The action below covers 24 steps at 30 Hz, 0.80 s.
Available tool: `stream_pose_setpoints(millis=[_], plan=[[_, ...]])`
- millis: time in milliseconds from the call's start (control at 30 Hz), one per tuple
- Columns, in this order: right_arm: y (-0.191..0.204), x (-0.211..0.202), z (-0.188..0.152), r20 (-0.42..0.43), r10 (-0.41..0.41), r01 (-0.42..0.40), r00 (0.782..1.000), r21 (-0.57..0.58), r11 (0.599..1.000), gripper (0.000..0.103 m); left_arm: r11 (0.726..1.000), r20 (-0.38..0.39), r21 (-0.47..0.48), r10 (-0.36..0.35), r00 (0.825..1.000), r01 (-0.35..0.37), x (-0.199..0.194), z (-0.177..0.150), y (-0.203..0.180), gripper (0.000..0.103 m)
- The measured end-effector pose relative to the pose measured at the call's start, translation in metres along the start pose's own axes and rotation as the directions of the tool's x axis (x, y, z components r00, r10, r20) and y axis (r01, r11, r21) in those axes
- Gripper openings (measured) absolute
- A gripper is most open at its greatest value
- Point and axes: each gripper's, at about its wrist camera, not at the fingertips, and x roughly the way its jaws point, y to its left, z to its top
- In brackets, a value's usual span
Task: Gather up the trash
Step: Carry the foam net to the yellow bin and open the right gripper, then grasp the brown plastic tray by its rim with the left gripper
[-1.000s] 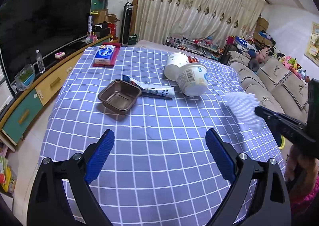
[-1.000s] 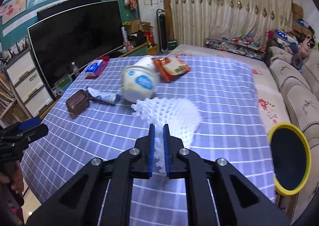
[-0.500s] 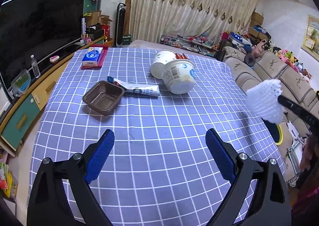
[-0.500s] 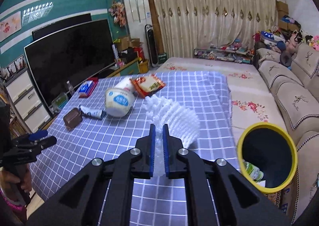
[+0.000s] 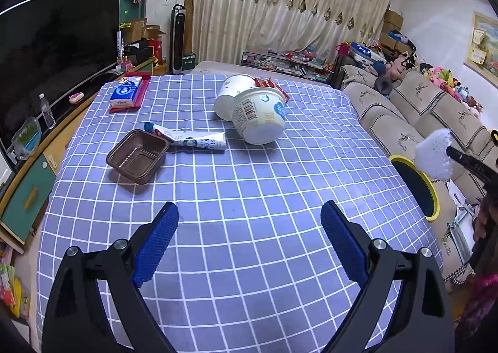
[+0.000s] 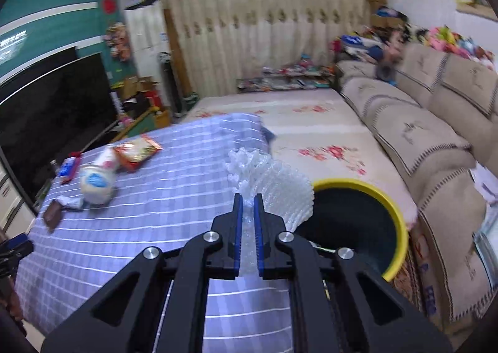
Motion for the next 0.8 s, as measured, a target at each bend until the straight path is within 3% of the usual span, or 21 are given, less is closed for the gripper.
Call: stream_pose_setpoints(millis=[333, 400, 433, 467, 600, 667, 800], plan=[[-0.069, 0.078, -0.021, -0.148, -0.138, 0.149, 0.979, 0.061, 0.987, 0.01, 1.0, -0.018, 0.028, -0.002, 1.0, 0.003, 0.008, 0.003, -0.014, 0.091], [-0.075, 0.09, -0.027, -0.168, -0.154, 0.168, 0.974, 0.069, 0.983, 0.025, 1.0, -0.022, 0.028, -0.002, 1.0, 0.003, 0.01, 0.003, -0.015, 0.091], [-0.077, 0.092, -0.03, -0.168, -0.162, 0.177, 0.972, 0.073, 0.982, 0.04, 1.0, -0.023, 0.028, 0.0, 1.0, 0.001, 0.011, 0.004, -0.015, 0.091], [-0.076, 0.091, -0.03, -0.162, -0.165, 0.179, 0.973, 0.077, 0.981, 0.048, 1.0, -0.025, 0.028, 0.004, 1.0, -0.003, 0.012, 0.004, -0.015, 0.091], [-0.07, 0.08, -0.032, -0.126, -0.154, 0.166, 0.98, 0.092, 0.982, 0.05, 1.0, -0.031, 0.024, 0.012, 0.999, -0.011, 0.015, 0.005, -0.012, 0.091], [-0.066, 0.074, -0.031, -0.108, -0.143, 0.153, 0.984, 0.096, 0.984, 0.057, 1.0, -0.035, 0.024, 0.018, 0.999, -0.017, 0.016, 0.006, -0.009, 0.091], [-0.057, 0.066, -0.031, -0.094, -0.108, 0.116, 0.99, 0.091, 0.989, 0.057, 0.999, -0.023, 0.024, 0.049, 0.999, -0.048, 0.014, 0.008, 0.005, 0.091]])
